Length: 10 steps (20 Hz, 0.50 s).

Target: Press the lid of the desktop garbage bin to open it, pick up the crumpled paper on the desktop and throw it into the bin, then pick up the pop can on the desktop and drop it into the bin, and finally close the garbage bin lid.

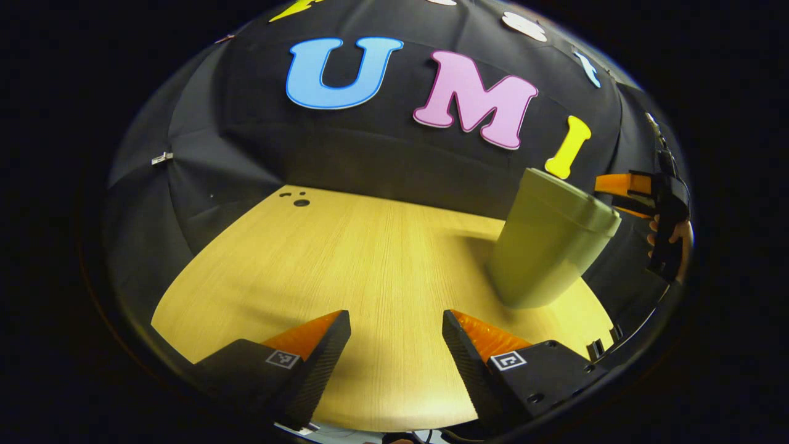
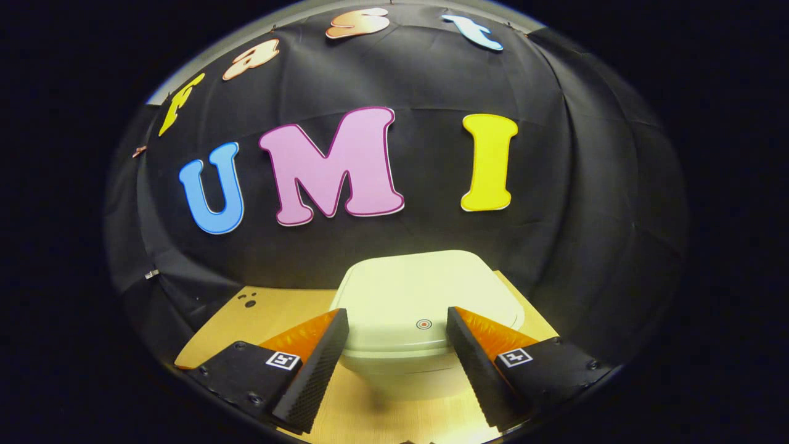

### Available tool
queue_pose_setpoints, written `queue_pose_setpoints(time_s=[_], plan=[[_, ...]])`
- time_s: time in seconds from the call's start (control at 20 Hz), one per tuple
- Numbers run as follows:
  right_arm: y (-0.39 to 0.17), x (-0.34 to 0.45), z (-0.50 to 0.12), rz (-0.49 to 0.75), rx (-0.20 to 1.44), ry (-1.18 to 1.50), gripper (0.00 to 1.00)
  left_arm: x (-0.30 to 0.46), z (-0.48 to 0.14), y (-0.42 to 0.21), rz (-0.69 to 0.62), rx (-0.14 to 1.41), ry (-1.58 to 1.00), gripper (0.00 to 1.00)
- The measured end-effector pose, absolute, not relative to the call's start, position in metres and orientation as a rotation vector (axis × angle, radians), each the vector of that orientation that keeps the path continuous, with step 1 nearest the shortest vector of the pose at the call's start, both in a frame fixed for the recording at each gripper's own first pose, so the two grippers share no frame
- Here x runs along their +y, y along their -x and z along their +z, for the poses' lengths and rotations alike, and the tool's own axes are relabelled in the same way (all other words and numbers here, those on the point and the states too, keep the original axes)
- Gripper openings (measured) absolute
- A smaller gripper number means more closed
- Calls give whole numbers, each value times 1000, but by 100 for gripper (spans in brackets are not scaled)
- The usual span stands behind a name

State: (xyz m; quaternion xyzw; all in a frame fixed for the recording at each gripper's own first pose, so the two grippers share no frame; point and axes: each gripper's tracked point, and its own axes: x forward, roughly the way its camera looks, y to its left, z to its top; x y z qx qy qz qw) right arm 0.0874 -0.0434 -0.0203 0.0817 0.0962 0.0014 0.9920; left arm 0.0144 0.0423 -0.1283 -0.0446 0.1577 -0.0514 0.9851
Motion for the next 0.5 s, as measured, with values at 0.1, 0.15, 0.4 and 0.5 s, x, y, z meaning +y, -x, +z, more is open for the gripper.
queue_pose_setpoints(time_s=[0.1, 0.15, 0.4, 0.5], plan=[[-75, -38, -13, 1, 157, -153, 99, 40, -119, -19, -112, 294, 82, 96], [-69, -34, -10, 2, 141, -144, 99, 39, -115, -18, -117, 281, 76, 96], [-35, -5, -4, 38, 101, -103, 99, 37, -98, -11, -123, 208, 55, 96], [-19, 12, -2, 61, 112, -69, 99, 39, -89, -8, -105, 181, 46, 96]])
